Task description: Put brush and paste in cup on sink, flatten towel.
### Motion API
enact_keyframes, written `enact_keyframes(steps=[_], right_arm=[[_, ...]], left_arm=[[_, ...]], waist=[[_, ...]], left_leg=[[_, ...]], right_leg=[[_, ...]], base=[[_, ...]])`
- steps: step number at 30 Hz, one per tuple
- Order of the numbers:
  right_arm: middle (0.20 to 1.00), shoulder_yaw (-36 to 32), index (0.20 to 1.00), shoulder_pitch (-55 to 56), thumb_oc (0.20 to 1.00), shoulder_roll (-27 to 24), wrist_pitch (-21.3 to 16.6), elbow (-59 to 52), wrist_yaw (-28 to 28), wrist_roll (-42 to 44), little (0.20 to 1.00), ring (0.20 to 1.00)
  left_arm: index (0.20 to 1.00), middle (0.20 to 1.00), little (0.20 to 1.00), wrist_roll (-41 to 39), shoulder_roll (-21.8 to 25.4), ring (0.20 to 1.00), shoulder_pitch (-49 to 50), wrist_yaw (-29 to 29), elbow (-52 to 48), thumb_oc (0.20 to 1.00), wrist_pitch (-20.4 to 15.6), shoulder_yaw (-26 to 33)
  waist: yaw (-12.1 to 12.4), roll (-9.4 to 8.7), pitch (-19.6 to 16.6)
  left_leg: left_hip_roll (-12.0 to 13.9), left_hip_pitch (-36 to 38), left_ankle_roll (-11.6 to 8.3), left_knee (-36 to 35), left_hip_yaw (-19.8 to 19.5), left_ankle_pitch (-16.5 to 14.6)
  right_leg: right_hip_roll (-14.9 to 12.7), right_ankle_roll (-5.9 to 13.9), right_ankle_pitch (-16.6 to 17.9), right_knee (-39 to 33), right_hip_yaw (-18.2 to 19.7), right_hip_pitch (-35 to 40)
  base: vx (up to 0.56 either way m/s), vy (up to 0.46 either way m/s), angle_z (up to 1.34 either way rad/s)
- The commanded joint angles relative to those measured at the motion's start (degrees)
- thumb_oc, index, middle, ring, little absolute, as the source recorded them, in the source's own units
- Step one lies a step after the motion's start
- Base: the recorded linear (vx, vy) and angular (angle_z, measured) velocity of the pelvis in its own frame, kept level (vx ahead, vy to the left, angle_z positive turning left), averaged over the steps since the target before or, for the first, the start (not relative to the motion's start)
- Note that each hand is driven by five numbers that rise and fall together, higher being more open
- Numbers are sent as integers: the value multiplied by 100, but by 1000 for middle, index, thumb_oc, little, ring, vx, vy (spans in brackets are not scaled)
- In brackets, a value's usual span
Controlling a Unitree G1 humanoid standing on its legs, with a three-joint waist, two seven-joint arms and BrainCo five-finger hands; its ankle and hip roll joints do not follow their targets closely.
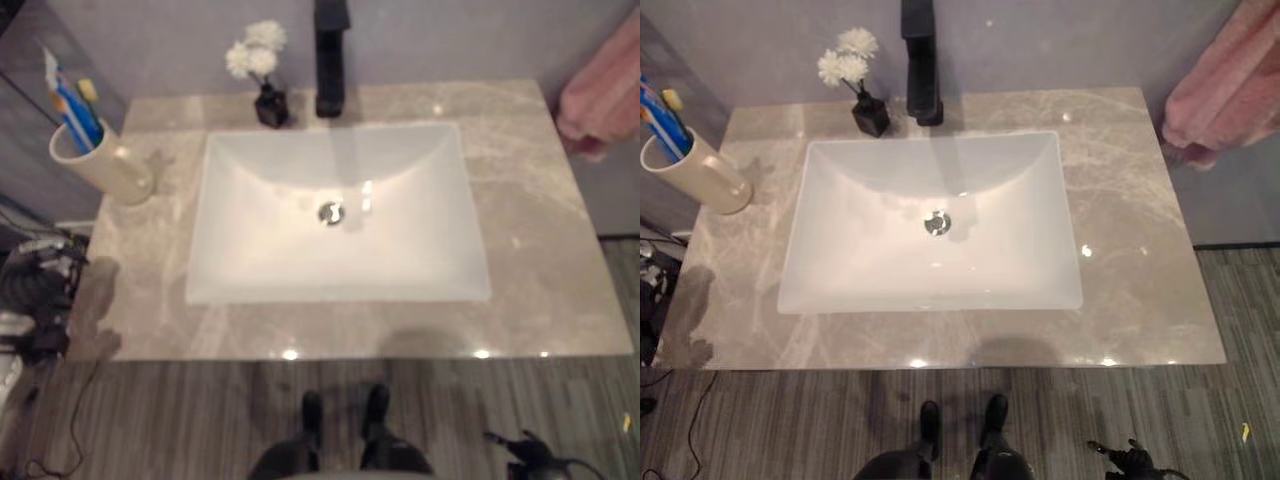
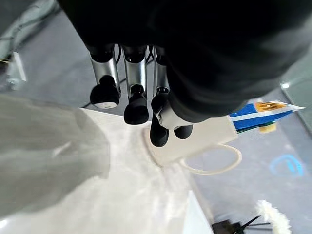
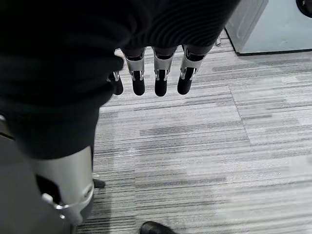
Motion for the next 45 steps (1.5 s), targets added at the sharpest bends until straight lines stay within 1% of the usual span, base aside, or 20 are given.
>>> enact_keyframes(steps=[1,4,5,8,10,15,20,24,36,45], right_arm=[[1000,154,1000,-122,1000,-220,35,173,-52,-68,1000,1000],[1000,215,1000,-144,1000,-248,50,174,-29,-80,1000,1000],[1000,245,1000,-152,1000,-326,70,173,-30,-106,1000,1000],[1000,193,1000,-177,1000,-411,73,167,-58,-59,1000,1000],[1000,133,1000,-182,1000,-458,67,166,-93,14,1000,1000],[1000,175,1000,-203,1000,-449,83,189,-85,19,1000,1000],[1000,249,1000,-210,1000,-388,71,164,-73,-1,1000,1000],[1000,287,1000,-211,1000,-400,71,161,-77,11,1000,1000],[1000,382,1000,-232,1000,-405,57,102,-65,-11,1000,1000],[1000,495,1000,-326,1000,-469,42,38,-68,-36,1000,1000]], left_arm=[[200,200,200,65,335,200,-262,349,223,200,-258,413],[200,200,200,-4,447,200,-537,450,507,200,-266,325],[200,200,200,-39,565,200,-728,521,759,200,-226,271],[200,200,200,-76,677,200,-924,588,978,200,-213,199],[200,200,200,-123,749,200,-1149,649,1097,200,-209,81],[200,200,200,-96,925,200,-1324,687,1205,200,-187,38],[200,200,200,-117,981,200,-1543,711,1341,200,-166,-86],[200,200,200,-75,1103,200,-1894,738,1414,200,-171,-340],[200,200,200,-3,1400,200,-2529,742,1687,200,-134,-798],[200,200,200,-52,1423,200,-3002,738,2145,200,-76,-1202]], waist=[[-104,-147,193],[-128,-177,207],[-169,-198,199],[-196,-204,211],[-213,-202,218],[-233,-226,264],[-280,-238,262],[-325,-252,265],[-404,-259,235],[-460,-257,261]], left_leg=[[332,-181,-261,-108,15,60],[359,-230,-270,-108,21,58],[364,-285,-272,-108,5,81],[365,-321,-284,-108,-4,92],[367,-363,-288,-108,-25,101],[394,-359,-293,-108,-12,74],[398,-413,-294,-108,-3,92],[407,-423,-304,-108,10,87],[434,-405,-319,-108,65,72],[451,-467,-329,-108,110,99]], right_leg=[[-332,646,-196,-8,240,112],[-315,642,-201,-8,272,64],[-310,640,-194,-8,271,18],[-304,644,-193,-8,267,-9],[-295,644,-190,-8,266,-49],[-269,650,-210,-8,304,-66],[-257,640,-207,-8,320,-132],[-244,641,-204,-8,350,-153],[-221,631,-204,-8,430,-186],[-201,624,-163,-8,487,-287]], base=[[52,6,-4],[55,2,-7],[50,-6,-4],[28,1,0],[28,2,5],[25,4,1],[0,0,0],[0,0,0],[4,-4,-2],[-2,-7,-4]])
